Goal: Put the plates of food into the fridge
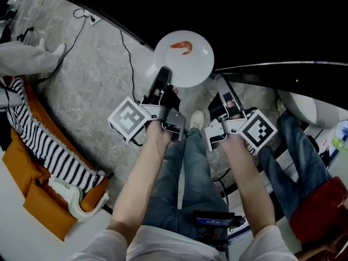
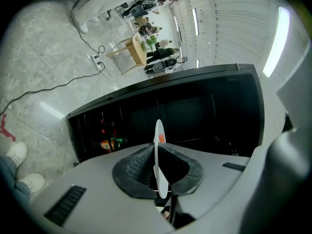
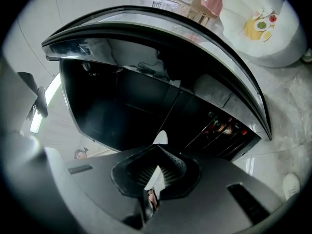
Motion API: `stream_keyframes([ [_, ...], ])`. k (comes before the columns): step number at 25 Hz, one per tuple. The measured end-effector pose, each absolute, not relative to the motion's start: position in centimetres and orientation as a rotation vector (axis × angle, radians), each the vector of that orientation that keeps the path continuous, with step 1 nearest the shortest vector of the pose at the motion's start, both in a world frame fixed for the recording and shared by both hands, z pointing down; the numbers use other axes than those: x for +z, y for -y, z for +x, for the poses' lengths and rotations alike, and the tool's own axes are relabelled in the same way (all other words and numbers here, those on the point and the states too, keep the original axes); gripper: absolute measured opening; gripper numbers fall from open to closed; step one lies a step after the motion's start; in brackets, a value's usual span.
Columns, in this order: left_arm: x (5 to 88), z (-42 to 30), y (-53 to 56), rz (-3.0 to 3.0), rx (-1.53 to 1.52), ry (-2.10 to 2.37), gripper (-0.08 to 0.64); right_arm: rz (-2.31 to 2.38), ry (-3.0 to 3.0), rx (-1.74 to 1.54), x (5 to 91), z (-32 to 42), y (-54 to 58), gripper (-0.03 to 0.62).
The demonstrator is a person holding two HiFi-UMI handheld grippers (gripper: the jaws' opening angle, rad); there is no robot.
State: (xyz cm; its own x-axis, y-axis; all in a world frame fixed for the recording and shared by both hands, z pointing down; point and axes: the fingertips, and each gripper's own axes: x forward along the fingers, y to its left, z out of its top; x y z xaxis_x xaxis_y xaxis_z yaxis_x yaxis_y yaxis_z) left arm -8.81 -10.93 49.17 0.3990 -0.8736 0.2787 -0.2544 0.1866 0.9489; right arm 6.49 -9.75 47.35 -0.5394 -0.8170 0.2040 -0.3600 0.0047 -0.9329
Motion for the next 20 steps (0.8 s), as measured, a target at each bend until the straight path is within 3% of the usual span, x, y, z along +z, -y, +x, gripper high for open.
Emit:
stream_keyframes([
  [20,49.61,-8.93,11.37,1.369,-0.616,1.117,0.018,-1.227,-1.892,-1.524,47.84,6.47,9.95,0.009],
])
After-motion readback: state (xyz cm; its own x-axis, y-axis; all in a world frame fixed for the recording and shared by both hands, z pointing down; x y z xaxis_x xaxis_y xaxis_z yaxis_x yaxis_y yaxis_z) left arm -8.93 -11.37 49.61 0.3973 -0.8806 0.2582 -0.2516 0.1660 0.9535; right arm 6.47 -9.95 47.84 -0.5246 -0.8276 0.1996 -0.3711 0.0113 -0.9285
